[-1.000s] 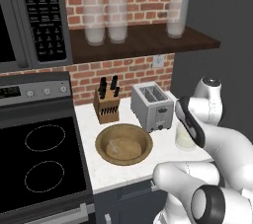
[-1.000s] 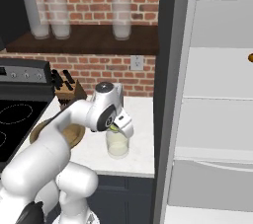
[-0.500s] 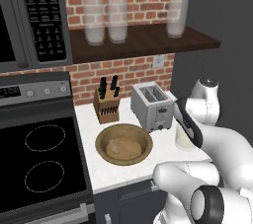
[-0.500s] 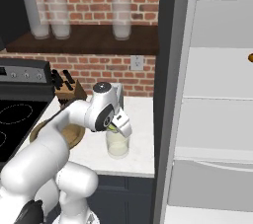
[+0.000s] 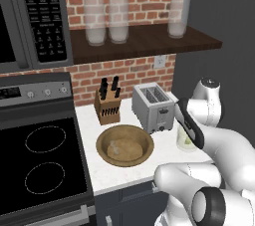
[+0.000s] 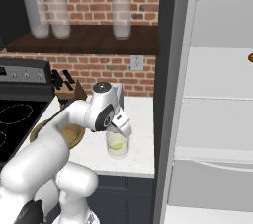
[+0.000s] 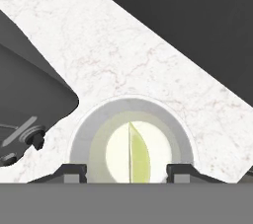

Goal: Grab a lemon wedge from the fridge and one ice cube from the ice bowl, and put them in the glass of lemonade.

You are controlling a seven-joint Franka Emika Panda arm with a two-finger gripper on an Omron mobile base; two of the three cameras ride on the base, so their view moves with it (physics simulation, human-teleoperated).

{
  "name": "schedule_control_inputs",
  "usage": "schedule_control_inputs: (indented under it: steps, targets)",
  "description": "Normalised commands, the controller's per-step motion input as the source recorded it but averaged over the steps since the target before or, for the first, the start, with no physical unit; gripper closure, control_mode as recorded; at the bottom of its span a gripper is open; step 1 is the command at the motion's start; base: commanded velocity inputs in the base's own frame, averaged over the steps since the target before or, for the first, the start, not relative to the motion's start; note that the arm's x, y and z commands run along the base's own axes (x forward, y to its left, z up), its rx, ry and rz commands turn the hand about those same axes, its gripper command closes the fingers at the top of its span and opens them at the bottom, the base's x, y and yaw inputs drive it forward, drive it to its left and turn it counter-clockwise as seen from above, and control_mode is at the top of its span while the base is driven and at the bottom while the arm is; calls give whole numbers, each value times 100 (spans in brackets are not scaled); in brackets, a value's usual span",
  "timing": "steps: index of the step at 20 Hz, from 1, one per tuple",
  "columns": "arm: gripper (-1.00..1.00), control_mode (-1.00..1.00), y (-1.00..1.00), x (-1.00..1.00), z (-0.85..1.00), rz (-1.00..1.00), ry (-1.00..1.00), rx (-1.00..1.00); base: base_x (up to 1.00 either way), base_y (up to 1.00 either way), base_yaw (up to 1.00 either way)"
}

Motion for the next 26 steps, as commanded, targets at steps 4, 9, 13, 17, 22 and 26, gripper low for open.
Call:
schedule_control_inputs:
  steps: [4, 9, 13, 17, 22, 26]
  targets:
    - [-100, -100, 0, 0, 0, 0, 0, 0, 0, 0, 0]
    - [-100, -100, 0, 0, 0, 0, 0, 0, 0, 0, 0]
    - [-100, -100, 0, -2, 8, 0, -2, 0, 0, 0, 0]
    - [-100, -100, 1, -31, 27, 1, -10, 3, 0, 0, 0]
    - [-100, -100, 1, -44, 26, 5, -15, 2, 0, 0, 0]
    - [-100, -100, -1, -21, 9, 6, -8, 3, 0, 0, 0]
